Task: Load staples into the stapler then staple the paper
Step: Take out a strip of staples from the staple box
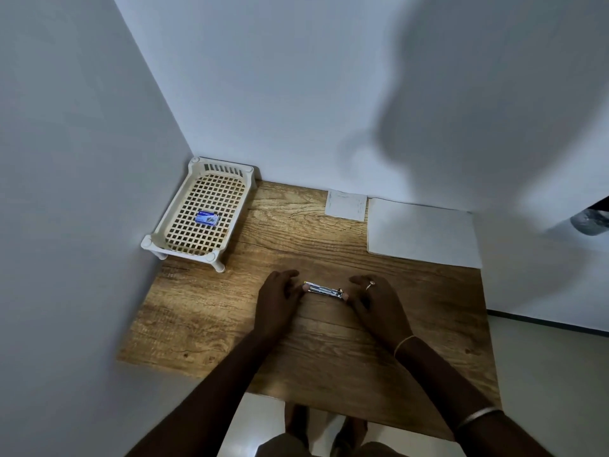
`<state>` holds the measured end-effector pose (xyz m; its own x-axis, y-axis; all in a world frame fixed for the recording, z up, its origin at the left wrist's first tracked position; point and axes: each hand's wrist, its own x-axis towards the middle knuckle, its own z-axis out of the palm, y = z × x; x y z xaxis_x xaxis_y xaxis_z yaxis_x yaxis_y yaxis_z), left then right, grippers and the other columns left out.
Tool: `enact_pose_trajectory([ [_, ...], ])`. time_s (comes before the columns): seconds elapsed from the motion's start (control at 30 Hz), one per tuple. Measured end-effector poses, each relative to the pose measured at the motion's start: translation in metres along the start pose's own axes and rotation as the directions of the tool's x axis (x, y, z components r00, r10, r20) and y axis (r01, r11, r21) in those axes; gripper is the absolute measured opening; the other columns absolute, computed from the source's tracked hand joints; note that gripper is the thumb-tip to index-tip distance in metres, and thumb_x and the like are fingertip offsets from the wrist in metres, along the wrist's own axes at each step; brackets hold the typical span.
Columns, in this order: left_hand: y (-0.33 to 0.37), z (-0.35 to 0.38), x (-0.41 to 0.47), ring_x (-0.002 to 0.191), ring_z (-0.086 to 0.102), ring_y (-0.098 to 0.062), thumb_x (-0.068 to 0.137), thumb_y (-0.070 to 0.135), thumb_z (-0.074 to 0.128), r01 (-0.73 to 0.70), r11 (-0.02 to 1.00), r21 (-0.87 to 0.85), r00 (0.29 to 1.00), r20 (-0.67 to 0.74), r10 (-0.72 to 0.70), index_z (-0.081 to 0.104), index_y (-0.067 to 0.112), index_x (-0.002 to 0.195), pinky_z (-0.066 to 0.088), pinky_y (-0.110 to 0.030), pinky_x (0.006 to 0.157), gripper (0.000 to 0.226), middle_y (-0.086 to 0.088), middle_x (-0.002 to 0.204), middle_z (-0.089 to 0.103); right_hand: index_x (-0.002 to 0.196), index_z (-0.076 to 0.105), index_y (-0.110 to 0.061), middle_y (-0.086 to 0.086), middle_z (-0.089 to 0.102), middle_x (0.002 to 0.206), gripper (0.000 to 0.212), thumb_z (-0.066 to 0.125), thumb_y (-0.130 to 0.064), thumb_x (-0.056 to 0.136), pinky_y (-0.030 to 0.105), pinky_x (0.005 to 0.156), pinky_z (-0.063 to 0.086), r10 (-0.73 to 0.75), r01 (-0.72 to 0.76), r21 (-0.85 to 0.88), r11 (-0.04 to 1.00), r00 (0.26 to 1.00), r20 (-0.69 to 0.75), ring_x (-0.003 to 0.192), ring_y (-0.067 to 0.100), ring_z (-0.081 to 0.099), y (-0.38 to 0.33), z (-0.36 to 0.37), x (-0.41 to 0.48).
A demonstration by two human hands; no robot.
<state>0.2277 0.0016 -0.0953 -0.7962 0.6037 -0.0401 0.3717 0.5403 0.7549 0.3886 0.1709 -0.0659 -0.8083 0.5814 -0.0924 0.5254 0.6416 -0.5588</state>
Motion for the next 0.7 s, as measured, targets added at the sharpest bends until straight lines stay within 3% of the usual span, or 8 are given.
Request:
enact_pose_trajectory([
  [0.07,-0.002,-0.011,0.004,0.085,0.058,0.005,0.092,0.036,0.073,-0.048,0.998,-0.033,0.998,-0.036,0.047,0.071,0.02,0.118,0.045,-0.006,0.077,0.03,0.006,0.106,0.066,0.127,0.066,-0.018,0.004,0.065,0.128,0.041,0.062,-0.044,0.095,0.034,0.1,0.045,-0.04,0.041,0.016,0.999,0.999,-0.013,0.12,0.021,0.056,-0.015,-0.002,0.009],
  [0.13,-0.002,-0.024,0.01,0.091,0.066,-0.004,0.094,0.032,0.071,-0.09,0.992,-0.087,0.994,-0.066,0.084,0.071,0.018,0.115,0.058,-0.026,0.079,0.025,0.004,0.11,0.07,0.127,0.065,-0.018,0.004,0.065,0.128,0.042,0.059,-0.046,0.096,0.029,0.096,0.041,-0.071,0.072,0.03,0.997,0.997,-0.018,0.12,0.021,0.057,-0.031,-0.004,0.022],
  [0.2,-0.002,-0.04,0.021,0.094,0.069,-0.008,0.095,0.03,0.069,-0.109,0.988,-0.109,0.991,-0.083,0.1,0.071,0.018,0.116,0.06,-0.034,0.081,0.024,0.004,0.112,0.071,0.13,0.063,-0.016,0.005,0.066,0.129,0.048,0.057,-0.05,0.096,0.029,0.097,0.041,-0.109,0.109,0.049,0.993,0.994,-0.013,0.122,0.021,0.057,-0.048,-0.005,0.037],
  [0.33,-0.005,-0.091,0.044,0.1,0.067,-0.006,0.097,0.029,0.065,-0.133,0.99,-0.038,0.97,-0.209,0.123,0.071,0.018,0.12,0.053,-0.022,0.087,0.026,0.003,0.114,0.075,0.135,0.06,-0.016,0.005,0.064,0.134,0.052,0.056,-0.051,0.096,0.033,0.103,0.043,-0.265,0.265,-0.001,0.964,0.963,0.058,0.126,0.022,0.056,-0.095,0.007,0.074],
  [0.4,-0.01,-0.115,0.055,0.104,0.069,-0.013,0.097,0.022,0.065,-0.133,0.99,0.05,0.953,-0.269,0.142,0.071,0.015,0.121,0.048,-0.02,0.088,0.026,-0.002,0.116,0.075,0.137,0.059,-0.016,0.007,0.064,0.134,0.051,0.057,-0.048,0.097,0.036,0.101,0.045,-0.334,0.341,-0.051,0.939,0.937,0.104,0.124,0.025,0.057,-0.117,0.017,0.092],
  [0.53,-0.025,-0.152,0.077,0.119,0.065,-0.025,0.091,0.0,0.059,-0.016,0.992,0.123,0.948,-0.312,0.054,0.069,0.007,0.125,0.048,-0.033,0.103,0.036,-0.009,0.127,0.071,0.132,0.062,-0.013,0.013,0.068,0.123,0.045,0.061,-0.039,0.095,0.039,0.092,0.05,-0.434,0.448,-0.139,0.883,0.893,0.119,0.113,0.031,0.061,-0.162,0.039,0.131],
  [0.7,-0.045,-0.174,0.1,0.12,0.063,-0.03,0.089,-0.007,0.053,0.127,0.984,0.128,0.957,-0.276,-0.087,0.066,0.005,0.129,0.045,-0.034,0.104,0.044,-0.014,0.128,0.069,0.12,0.069,-0.013,0.012,0.073,0.109,0.037,0.066,-0.033,0.09,0.039,0.085,0.051,-0.415,0.417,-0.156,0.896,0.909,0.045,0.102,0.032,0.064,-0.203,0.071,0.166],
])
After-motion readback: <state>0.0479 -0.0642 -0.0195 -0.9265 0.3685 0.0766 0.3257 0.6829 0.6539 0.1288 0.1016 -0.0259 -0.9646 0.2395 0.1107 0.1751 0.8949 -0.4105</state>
